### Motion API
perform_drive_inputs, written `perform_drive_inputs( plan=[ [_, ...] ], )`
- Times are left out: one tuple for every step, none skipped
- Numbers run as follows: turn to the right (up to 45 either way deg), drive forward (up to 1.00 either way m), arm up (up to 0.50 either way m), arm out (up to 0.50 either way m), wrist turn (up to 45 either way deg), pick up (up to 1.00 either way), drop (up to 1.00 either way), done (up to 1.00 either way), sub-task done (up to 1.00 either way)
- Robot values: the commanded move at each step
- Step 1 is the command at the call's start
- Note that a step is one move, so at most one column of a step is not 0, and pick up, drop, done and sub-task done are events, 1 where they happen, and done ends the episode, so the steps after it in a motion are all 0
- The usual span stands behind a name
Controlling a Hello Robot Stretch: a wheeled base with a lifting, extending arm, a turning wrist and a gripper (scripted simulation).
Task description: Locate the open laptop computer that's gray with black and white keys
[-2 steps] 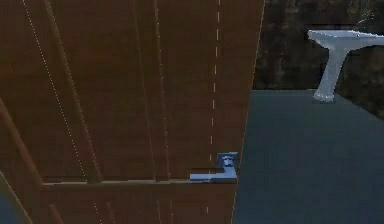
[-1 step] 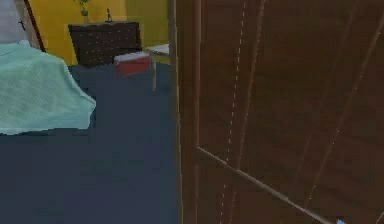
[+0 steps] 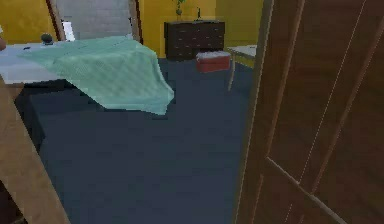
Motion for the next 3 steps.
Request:
perform_drive_inputs(
  plan=[
    [0.0,0.8,0.0,0.0,0.0,0.0,0.0,0.0,0.0],
    [-36.0,0.0,0.0,0.0,0.0,0.0,0.0,0.0,0.0],
    [0.0,0.05,0.0,0.0,0.0,0.0,0.0,0.0,0.0]
  ],
)
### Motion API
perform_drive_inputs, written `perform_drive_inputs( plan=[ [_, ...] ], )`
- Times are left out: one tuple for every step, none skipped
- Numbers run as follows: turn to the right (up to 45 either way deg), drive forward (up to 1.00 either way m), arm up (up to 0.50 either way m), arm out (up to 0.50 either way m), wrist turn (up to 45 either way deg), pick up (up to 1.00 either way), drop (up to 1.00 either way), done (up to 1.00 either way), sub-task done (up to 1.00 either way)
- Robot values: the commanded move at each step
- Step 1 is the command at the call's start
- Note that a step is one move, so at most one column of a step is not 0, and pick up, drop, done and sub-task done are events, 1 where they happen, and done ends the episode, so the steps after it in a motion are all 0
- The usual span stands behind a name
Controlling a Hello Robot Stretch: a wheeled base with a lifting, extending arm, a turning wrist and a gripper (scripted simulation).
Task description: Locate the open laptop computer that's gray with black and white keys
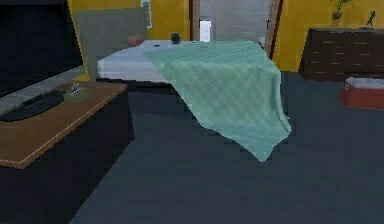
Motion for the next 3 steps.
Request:
perform_drive_inputs(
  plan=[
    [9.0,0.0,0.0,0.0,0.0,0.0,0.0,0.0,0.0],
    [0.0,0.3,0.0,0.0,0.0,0.0,0.0,0.0,0.0],
    [45.0,0.0,0.0,0.0,0.0,0.0,0.0,0.0,0.0]
  ],
)
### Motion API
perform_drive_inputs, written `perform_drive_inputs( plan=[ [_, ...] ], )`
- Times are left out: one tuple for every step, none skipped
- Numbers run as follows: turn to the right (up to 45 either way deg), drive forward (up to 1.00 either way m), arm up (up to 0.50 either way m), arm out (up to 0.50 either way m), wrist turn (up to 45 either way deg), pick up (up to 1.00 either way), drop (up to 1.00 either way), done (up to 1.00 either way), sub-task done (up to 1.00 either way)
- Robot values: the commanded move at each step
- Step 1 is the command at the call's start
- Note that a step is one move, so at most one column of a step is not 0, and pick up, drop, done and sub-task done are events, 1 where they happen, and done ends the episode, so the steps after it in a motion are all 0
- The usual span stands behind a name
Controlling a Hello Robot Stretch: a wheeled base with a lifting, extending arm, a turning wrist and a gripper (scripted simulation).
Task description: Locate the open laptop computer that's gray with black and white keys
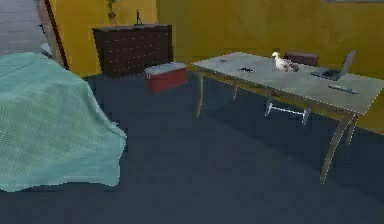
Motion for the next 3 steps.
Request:
perform_drive_inputs(
  plan=[
    [42.0,0.0,0.0,0.0,0.0,0.0,0.0,0.0,0.0],
    [0.0,1.0,0.0,0.0,0.0,0.0,0.0,0.0,0.0],
    [6.0,0.0,0.0,0.0,0.0,0.0,0.0,0.0,0.0]
  ],
)
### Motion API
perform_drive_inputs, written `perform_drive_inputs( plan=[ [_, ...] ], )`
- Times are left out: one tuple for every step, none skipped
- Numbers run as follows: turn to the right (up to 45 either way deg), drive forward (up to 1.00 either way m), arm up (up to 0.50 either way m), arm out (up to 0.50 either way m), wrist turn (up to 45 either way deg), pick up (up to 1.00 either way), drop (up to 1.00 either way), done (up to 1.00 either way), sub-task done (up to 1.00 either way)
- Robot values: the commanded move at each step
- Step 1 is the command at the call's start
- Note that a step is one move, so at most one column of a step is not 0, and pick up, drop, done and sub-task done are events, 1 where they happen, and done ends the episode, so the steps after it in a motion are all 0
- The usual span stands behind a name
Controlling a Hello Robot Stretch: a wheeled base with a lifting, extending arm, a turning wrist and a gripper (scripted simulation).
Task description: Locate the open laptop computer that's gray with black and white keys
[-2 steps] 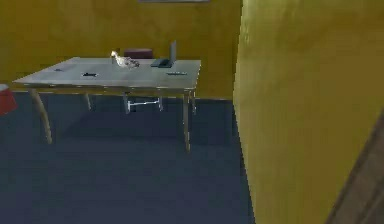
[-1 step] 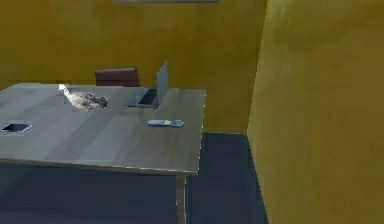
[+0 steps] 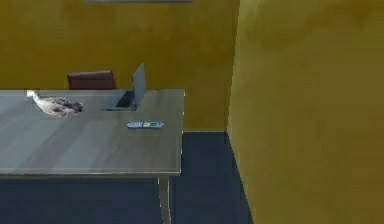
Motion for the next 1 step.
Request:
perform_drive_inputs(
  plan=[
    [0.0,0.2,0.0,0.0,0.0,0.0,0.0,0.0,0.0]
  ],
)
